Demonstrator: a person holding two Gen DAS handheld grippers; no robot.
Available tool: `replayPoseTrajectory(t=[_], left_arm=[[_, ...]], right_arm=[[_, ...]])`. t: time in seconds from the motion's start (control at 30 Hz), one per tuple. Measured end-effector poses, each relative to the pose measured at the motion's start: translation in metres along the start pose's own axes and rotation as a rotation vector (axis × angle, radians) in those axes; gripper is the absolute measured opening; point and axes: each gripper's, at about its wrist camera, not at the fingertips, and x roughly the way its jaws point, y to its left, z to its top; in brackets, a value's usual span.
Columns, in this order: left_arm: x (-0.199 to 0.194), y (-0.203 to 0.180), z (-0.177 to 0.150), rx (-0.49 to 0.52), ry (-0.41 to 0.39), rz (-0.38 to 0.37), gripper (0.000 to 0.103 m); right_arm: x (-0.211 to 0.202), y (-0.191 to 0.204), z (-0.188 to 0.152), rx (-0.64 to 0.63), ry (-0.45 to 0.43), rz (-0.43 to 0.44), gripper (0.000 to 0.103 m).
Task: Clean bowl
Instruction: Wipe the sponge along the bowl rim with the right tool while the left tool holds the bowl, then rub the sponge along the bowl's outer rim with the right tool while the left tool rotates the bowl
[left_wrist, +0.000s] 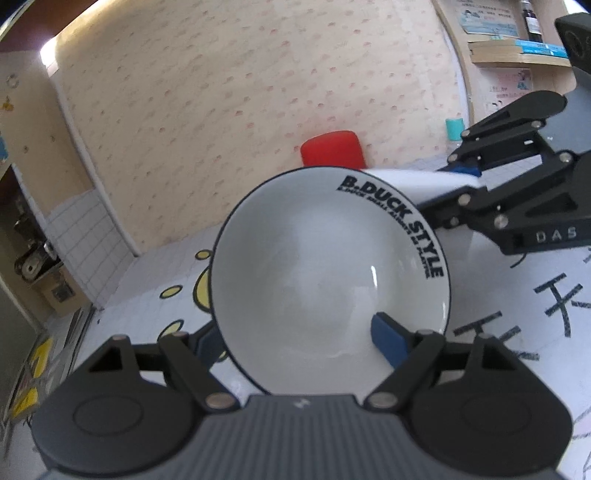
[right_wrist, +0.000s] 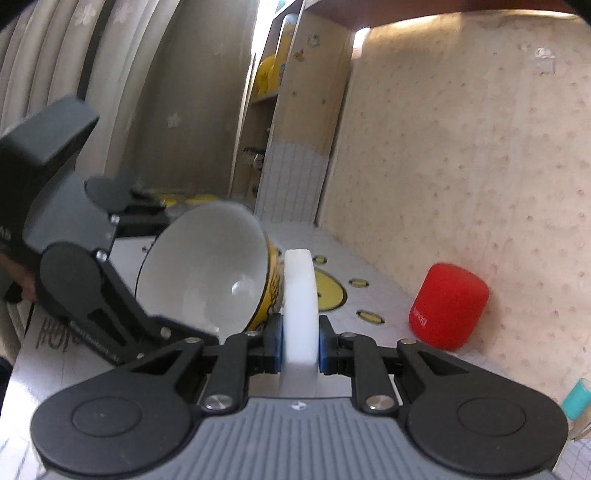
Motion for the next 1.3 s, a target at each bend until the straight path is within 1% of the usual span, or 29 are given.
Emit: replayPoseTrajectory(t=[0.1, 0.17, 0.23, 0.37, 0.47, 0.53, 0.57, 0.63, 0.7, 0.8, 0.97, 1.07, 1.3], left_arm=[[0.0, 0.007, -0.003, -0.046, 0.017, 0.009, 0.082], [-0.001, 0.008, -0.005, -0.052, 0.017, 0.018, 0.082], [-0.002, 0.008, -0.006, -0.05, 0.015, 0.025, 0.082], [-0.002, 0.006, -0.005, -0.04, 0.018, 0.032, 0.082], [-0.003, 0.006, -0.006, -0.035, 0.018, 0.033, 0.082], [-0.004, 0.007, -0.007, -0.041, 0.021, 0.033, 0.082], [-0.005, 0.006, -0.007, -0.042, 0.021, 0.035, 0.082], [-0.006, 0.006, -0.008, -0.041, 0.02, 0.039, 0.082], [-0.007, 0.006, -0.008, -0.038, 0.02, 0.041, 0.082], [-0.006, 0.007, -0.006, -0.03, 0.023, 0.042, 0.082], [-0.005, 0.007, -0.001, -0.01, 0.001, 0.064, 0.082], [0.0, 0.011, 0.001, -0.048, 0.014, 0.049, 0.083], [0.001, 0.017, -0.005, -0.076, 0.016, 0.049, 0.083]], right_arm=[[-0.001, 0.001, 0.001, -0.001, -0.011, -0.005, 0.017], [-0.001, 0.001, 0.002, 0.001, -0.012, 0.001, 0.017], [-0.002, 0.001, 0.002, -0.004, -0.001, 0.018, 0.017], [0.002, 0.005, 0.0, -0.037, 0.047, 0.033, 0.017], [-0.002, 0.004, 0.002, -0.024, 0.01, 0.025, 0.017], [-0.011, -0.001, 0.006, 0.019, -0.066, 0.033, 0.017], [-0.013, -0.002, 0.006, 0.029, -0.082, 0.038, 0.017], [-0.013, -0.002, 0.006, 0.023, -0.08, 0.042, 0.017], [-0.007, 0.002, 0.003, -0.011, -0.03, 0.033, 0.017], [-0.002, 0.006, 0.002, -0.03, -0.006, 0.037, 0.017], [0.004, 0.008, 0.001, -0.05, 0.01, 0.05, 0.017], [0.003, 0.009, 0.001, -0.049, 0.009, 0.051, 0.017], [0.003, 0.01, 0.003, -0.051, 0.011, 0.044, 0.017]])
